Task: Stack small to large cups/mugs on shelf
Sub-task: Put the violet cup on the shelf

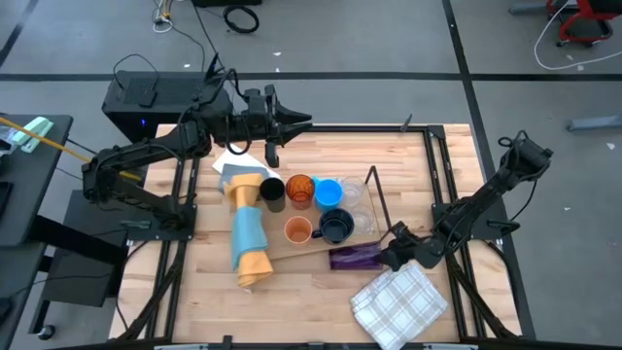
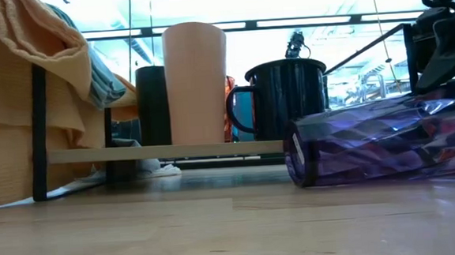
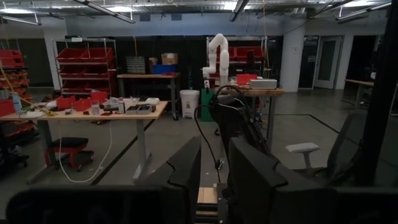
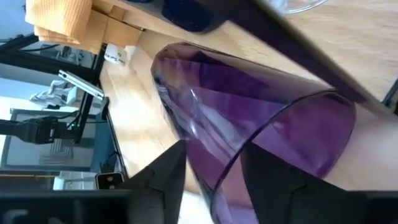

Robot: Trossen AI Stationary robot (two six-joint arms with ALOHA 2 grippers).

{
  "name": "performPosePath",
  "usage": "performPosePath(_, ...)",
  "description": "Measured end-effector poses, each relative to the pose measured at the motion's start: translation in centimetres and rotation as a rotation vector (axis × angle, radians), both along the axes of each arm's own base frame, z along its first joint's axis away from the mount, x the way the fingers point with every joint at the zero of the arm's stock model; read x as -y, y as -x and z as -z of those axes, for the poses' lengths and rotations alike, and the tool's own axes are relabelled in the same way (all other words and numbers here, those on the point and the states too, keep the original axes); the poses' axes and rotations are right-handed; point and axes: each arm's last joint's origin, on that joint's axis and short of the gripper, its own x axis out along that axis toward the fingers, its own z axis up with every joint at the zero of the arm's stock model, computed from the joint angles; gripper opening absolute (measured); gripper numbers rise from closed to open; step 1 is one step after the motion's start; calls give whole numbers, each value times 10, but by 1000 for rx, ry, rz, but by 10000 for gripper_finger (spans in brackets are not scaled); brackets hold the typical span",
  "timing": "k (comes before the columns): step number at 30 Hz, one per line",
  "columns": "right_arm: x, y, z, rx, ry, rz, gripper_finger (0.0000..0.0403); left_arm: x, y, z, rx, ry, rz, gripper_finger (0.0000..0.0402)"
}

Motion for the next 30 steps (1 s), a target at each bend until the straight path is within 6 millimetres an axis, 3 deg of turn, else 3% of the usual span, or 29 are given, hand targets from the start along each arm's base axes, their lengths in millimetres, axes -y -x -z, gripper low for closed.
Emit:
performPosePath(3, -3, -2, -1, 2, -3, -5, 113, 0, 0, 0, 0, 0, 0, 94)
performPosePath(6, -7, -1, -3, 10, -3, -33, 38, 0, 0, 1, -7, 2, 0, 97)
performPosePath(8, -12, 0, -7, 31, -13, -57, 15, 0, 0, 2, -16, 4, 0, 98)
performPosePath(14, -24, 8, -13, 35, -17, -117, 7, 0, 0, 3, -30, 8, -1, 94)
performPosePath(20, -43, 11, -31, 34, -20, -223, 5, 0, 0, 3, -34, 9, 0, 98)
performPosePath(26, -53, 12, -56, -2, 58, -284, 5, 0, 0, 3, -32, 6, -1, 95)
performPosePath(30, -53, 7, -90, 53, 91, -305, 5, 0, 0, 3, -30, 4, -1, 95)
